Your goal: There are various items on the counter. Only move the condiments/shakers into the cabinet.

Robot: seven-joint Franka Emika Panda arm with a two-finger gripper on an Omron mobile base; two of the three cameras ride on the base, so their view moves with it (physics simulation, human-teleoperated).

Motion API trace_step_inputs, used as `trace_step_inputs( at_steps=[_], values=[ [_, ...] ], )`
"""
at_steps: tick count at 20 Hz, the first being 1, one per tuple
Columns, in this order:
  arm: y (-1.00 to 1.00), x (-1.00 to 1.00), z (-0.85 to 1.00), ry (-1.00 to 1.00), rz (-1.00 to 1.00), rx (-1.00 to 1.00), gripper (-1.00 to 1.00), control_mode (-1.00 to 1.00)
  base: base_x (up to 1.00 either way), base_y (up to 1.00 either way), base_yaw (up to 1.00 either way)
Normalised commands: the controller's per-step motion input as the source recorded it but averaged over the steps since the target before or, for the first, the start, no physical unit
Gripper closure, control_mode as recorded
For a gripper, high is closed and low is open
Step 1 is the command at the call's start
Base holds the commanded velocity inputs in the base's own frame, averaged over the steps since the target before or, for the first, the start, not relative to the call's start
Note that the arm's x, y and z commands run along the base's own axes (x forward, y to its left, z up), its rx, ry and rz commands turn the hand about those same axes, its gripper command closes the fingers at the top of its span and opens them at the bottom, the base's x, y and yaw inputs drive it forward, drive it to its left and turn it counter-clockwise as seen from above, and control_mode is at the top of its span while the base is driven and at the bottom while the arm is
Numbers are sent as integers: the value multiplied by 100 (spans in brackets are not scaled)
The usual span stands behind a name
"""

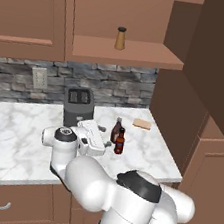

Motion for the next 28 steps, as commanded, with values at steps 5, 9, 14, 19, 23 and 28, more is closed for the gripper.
trace_step_inputs(
  at_steps=[5,9,14,19,23,28],
  values=[
    [-15,0,-38,6,1,0,-100,-100,0,0,0],
    [-18,0,-3,0,0,0,-100,-100,0,0,0],
    [-24,0,0,0,1,2,-100,-100,0,0,0],
    [-25,0,0,0,7,4,-100,-100,0,0,0],
    [-24,0,0,0,11,3,-100,-100,0,0,0],
    [-24,0,0,1,14,3,-100,-100,0,0,0]
  ],
)
